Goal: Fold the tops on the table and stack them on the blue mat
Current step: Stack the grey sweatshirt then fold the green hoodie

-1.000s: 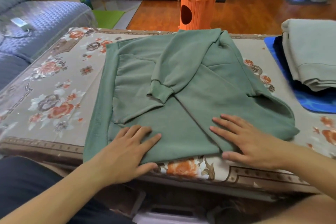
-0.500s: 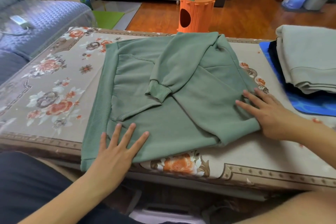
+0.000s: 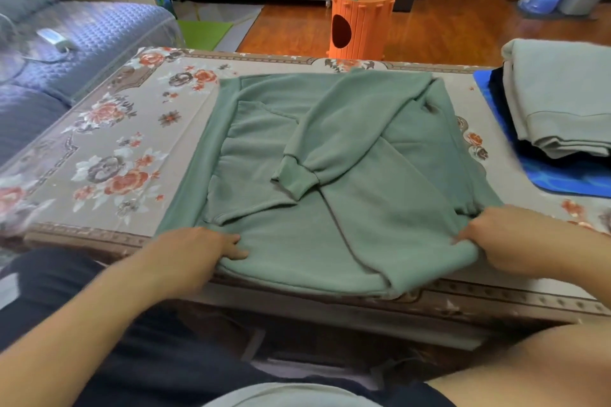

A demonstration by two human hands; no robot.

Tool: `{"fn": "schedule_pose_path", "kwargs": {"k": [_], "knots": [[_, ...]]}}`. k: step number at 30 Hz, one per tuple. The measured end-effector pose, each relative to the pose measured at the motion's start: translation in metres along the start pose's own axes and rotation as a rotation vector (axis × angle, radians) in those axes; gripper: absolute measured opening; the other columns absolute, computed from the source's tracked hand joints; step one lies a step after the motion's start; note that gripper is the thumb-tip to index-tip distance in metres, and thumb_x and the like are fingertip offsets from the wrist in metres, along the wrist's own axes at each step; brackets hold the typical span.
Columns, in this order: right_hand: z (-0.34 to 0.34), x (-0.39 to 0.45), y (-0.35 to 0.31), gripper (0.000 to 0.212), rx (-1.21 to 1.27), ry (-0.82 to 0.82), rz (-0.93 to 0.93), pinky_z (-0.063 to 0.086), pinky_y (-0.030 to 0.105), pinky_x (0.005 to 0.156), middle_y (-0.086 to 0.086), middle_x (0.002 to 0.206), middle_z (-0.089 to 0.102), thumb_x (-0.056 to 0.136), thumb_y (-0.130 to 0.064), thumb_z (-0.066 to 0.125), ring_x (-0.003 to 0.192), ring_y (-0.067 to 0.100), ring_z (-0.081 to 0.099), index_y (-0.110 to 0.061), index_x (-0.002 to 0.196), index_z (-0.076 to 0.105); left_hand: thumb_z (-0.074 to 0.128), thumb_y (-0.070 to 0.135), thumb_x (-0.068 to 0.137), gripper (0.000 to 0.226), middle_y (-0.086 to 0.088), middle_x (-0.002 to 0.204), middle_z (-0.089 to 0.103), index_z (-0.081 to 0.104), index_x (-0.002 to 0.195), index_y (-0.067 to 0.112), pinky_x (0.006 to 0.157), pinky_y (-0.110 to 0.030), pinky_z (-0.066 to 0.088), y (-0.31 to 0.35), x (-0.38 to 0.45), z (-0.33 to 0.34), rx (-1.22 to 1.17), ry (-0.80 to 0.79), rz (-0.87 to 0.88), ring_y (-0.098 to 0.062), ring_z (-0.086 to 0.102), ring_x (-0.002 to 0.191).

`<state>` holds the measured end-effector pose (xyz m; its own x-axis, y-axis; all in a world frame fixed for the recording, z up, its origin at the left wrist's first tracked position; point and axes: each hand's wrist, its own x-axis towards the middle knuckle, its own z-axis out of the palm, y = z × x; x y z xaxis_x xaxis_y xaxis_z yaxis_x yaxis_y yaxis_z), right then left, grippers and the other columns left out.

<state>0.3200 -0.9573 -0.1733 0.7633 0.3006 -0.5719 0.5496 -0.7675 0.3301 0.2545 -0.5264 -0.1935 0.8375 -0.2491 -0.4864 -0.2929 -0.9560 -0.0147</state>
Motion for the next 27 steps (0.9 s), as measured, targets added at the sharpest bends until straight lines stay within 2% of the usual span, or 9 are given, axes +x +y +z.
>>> {"fn": "schedule_pose_path", "kwargs": {"k": [2,4,6,12,17,19,21,24,27], "knots": [[-0.016,-0.005,0.008,0.030,0.139,-0.131,0.046,0.042,0.018,0.066,-0.006,0.091,0.065,0.086,-0.011,0.045,0.090,0.013,0.064,-0.025,0.102,0.066,0.043,0.000,0.084,0.059,0.023,0.120,0.069,0.070,0.116,0.042,0.097,-0.027,0.050,-0.019,0.003,-0.028,-0.148,-0.175,-0.020,-0.005,0.065,0.113],[-0.035,-0.001,0.027,0.027,0.317,-0.173,0.073,0.043,0.014,0.061,-0.006,0.083,0.067,0.081,-0.005,0.046,0.081,0.008,0.064,-0.020,0.091,0.067,0.043,-0.005,0.077,0.047,0.015,0.083,0.075,0.075,0.090,0.027,0.074,-0.024,0.055,-0.041,0.015,-0.059,-0.283,-0.220,-0.097,-0.002,0.069,0.081],[-0.055,0.011,0.050,0.030,0.446,-0.105,0.092,0.049,0.018,0.066,-0.007,0.087,0.069,0.078,-0.002,0.049,0.083,0.005,0.064,-0.023,0.088,0.067,0.046,-0.009,0.070,0.043,0.007,0.076,0.076,0.077,0.084,0.018,0.068,-0.027,0.058,-0.059,0.035,-0.086,-0.386,-0.157,-0.179,-0.007,0.070,0.074],[-0.035,0.094,0.060,0.010,0.333,0.119,0.301,0.044,0.033,0.079,0.013,0.115,0.063,0.086,-0.017,0.052,0.108,0.031,0.058,-0.021,0.095,0.054,0.054,0.009,0.087,0.017,-0.017,0.122,0.063,0.057,0.103,0.015,0.091,-0.038,0.048,-0.066,0.136,-0.069,-0.142,0.107,-0.370,-0.034,0.060,0.110],[0.018,0.114,0.048,0.028,0.513,0.338,0.425,0.042,0.043,0.092,0.017,0.123,0.052,0.086,-0.014,0.052,0.117,0.037,0.043,-0.014,0.114,0.052,0.042,0.009,0.089,0.034,-0.020,0.124,0.056,0.050,0.122,0.012,0.097,-0.053,0.040,-0.052,0.151,-0.015,0.178,0.457,-0.507,-0.040,0.050,0.114],[0.030,0.115,0.046,0.039,0.540,0.444,0.473,0.040,0.046,0.094,0.019,0.124,0.051,0.085,-0.011,0.052,0.116,0.039,0.042,-0.009,0.124,0.054,0.045,0.007,0.081,0.050,-0.025,0.129,0.051,0.056,0.129,0.007,0.106,-0.060,0.033,-0.033,0.146,-0.016,0.106,0.717,-0.434,-0.045,0.045,0.118],[0.033,0.117,0.044,0.042,0.593,0.467,0.491,0.039,0.047,0.096,0.019,0.127,0.050,0.085,-0.010,0.052,0.118,0.040,0.041,-0.008,0.127,0.054,0.046,0.011,0.078,0.054,-0.023,0.135,0.053,0.062,0.129,0.008,0.109,-0.058,0.033,0.010,0.144,-0.027,-0.067,0.971,-0.174,-0.043,0.045,0.124],[0.031,0.120,0.047,0.038,0.624,0.420,0.495,0.040,0.049,0.099,0.017,0.127,0.051,0.088,-0.014,0.051,0.119,0.039,0.040,-0.009,0.125,0.054,0.043,0.034,0.097,0.048,-0.012,0.153,0.045,0.057,0.142,0.025,0.120,-0.055,0.023,0.089,0.152,-0.034,-0.136,0.821,0.178,-0.036,0.035,0.144],[0.028,0.115,0.046,0.035,0.611,0.411,0.566,0.041,0.050,0.096,0.020,0.123,0.053,0.088,-0.014,0.051,0.114,0.041,0.044,-0.008,0.122,0.057,0.013,0.059,0.101,0.061,-0.002,0.170,0.013,0.018,0.159,0.043,0.126,-0.049,0.001,0.120,0.176,-0.020,-0.034,0.500,0.145,-0.030,0.004,0.157]]}}
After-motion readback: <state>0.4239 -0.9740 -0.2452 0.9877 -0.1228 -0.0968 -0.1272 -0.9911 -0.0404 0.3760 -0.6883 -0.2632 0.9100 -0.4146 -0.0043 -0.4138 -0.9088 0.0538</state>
